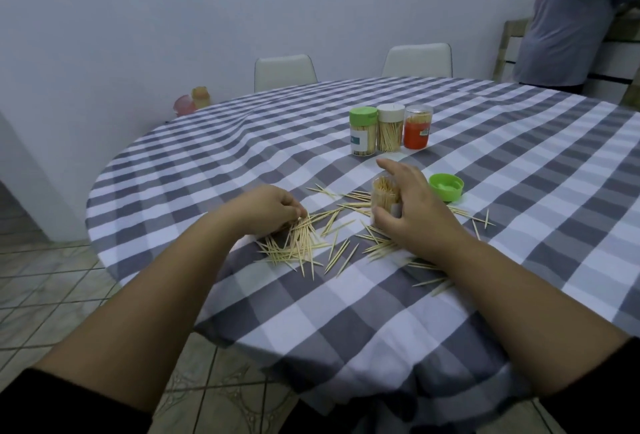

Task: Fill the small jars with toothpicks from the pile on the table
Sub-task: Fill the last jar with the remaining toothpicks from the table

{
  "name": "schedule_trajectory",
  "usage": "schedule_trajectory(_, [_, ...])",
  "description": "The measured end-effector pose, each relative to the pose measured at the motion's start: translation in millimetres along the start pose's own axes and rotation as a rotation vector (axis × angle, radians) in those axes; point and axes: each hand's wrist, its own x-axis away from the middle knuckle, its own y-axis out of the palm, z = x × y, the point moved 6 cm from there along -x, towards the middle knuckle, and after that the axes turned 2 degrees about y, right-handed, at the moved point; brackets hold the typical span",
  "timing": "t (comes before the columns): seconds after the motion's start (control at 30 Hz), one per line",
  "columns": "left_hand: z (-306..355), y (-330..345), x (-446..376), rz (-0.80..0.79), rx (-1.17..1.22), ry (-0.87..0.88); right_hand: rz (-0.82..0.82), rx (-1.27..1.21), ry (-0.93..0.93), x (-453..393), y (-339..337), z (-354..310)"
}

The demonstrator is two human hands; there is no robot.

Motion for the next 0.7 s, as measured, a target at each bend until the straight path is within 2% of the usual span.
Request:
schedule_trajectory(0.13, [-4.5,-2.9,14.2,-0.198,0.092,0.069,0.009,-0.002,-0.003,-0.1,0.1,0.6])
schedule_trajectory(0.23, [-16.9,-6.9,25.5,-0.289,-0.011,0.047,0.014,-0.006,-0.001,-0.4,0.4,1.2])
schedule_trajectory(0.37, [-20.9,-9.3,37.0,-0.185,-0.323,0.129,0.011,-0.005,0.012,-0.4,1.1,2.9])
schedule_trajectory(0.5, [-7.7,-9.2,42.5,-0.025,-0.604,0.335,0.013,-0.004,0.012,-1.5,1.6,2.5])
schedule_trajectory(0.6, [0.8,-6.0,38.6,-0.004,-0.793,0.395,0.019,-0.005,0.007,-1.5,1.2,2.4])
schedule_trajectory(0.7, [9.4,0.0,36.4,-0.017,-0.865,0.416,0.022,-0.002,0.007,-1.1,0.4,2.0])
